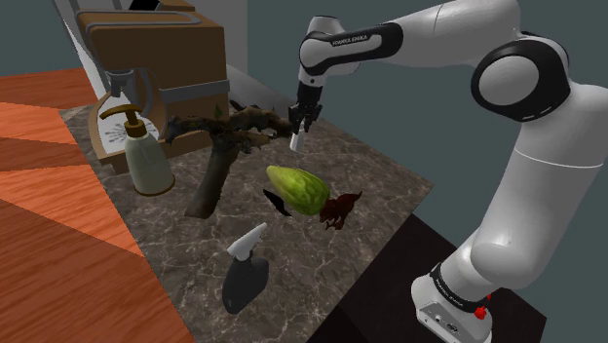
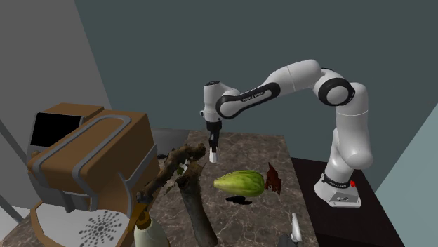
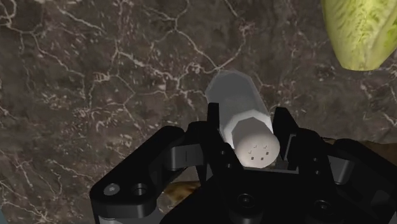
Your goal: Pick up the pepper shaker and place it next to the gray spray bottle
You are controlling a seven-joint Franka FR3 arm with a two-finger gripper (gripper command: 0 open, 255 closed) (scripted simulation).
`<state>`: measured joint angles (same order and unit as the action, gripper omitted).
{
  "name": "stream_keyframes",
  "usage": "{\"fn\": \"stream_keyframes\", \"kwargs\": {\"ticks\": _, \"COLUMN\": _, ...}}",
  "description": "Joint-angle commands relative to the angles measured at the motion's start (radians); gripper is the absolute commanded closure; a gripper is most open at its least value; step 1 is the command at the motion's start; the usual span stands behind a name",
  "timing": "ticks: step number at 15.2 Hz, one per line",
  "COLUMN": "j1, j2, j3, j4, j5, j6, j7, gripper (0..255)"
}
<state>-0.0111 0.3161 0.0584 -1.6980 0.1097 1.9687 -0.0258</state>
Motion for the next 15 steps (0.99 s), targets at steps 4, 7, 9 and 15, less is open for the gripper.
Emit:
{"fn": "stream_keyframes", "kwargs": {"ticks": 4, "j1": 0.0, "j2": -0.018, "j3": 0.0, "j4": 0.042, "j5": -0.001, "j6": -0.06, "j7": 0.007, "gripper": 255}}
{"fn": "stream_keyframes", "kwargs": {"ticks": 7, "j1": -0.001, "j2": -0.026, "j3": 0.0, "j4": 0.071, "j5": -0.002, "j6": -0.097, "j7": 0.01, "gripper": 255}}
{"fn": "stream_keyframes", "kwargs": {"ticks": 9, "j1": -0.001, "j2": -0.031, "j3": 0.0, "j4": 0.092, "j5": -0.003, "j6": -0.122, "j7": 0.013, "gripper": 255}}
{"fn": "stream_keyframes", "kwargs": {"ticks": 15, "j1": -0.001, "j2": -0.038, "j3": 0.0, "j4": 0.161, "j5": -0.004, "j6": -0.199, "j7": 0.021, "gripper": 255}}
